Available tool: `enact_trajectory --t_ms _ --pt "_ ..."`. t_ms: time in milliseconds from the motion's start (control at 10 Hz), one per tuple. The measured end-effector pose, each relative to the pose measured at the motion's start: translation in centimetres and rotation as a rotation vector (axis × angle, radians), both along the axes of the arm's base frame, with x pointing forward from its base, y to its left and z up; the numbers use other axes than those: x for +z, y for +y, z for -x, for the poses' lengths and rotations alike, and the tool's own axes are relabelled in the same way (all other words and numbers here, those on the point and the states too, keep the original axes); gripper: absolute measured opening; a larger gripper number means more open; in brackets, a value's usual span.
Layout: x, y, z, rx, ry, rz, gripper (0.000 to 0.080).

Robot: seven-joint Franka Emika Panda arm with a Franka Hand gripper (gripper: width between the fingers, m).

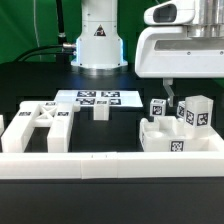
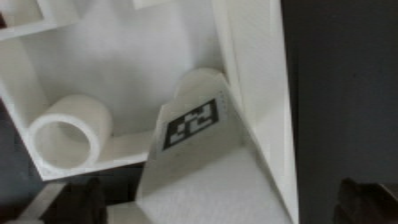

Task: Assemble chair

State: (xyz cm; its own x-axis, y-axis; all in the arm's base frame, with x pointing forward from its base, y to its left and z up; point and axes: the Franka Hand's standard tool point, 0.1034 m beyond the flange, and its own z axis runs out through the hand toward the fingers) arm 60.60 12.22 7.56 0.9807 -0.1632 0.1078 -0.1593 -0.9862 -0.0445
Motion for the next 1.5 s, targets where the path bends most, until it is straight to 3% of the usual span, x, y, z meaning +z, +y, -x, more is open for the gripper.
enact_trajectory --t_ms 400,500,600,700,800,900,1500 --pt "-0.05 0.08 0.07 0.166 -0.003 0.019 0.0649" --pt "-0.07 0.04 0.07 0.163 -0.003 0.018 0.0516" --pt "-0.08 0.04 0.08 0.152 -0.002 0.017 0.0516" --pt "-0.09 0.03 0.08 0.141 -0.002 0.015 0.0364" --pt "-0.09 0.02 0.07 0.141 -0.002 0.015 0.0285" --pt "-0.09 0.02 0.07 0.139 -0.002 0.015 0.0285" --pt "-0.06 -0.02 0.59 -0.470 0.012 -0.044 0.0285"
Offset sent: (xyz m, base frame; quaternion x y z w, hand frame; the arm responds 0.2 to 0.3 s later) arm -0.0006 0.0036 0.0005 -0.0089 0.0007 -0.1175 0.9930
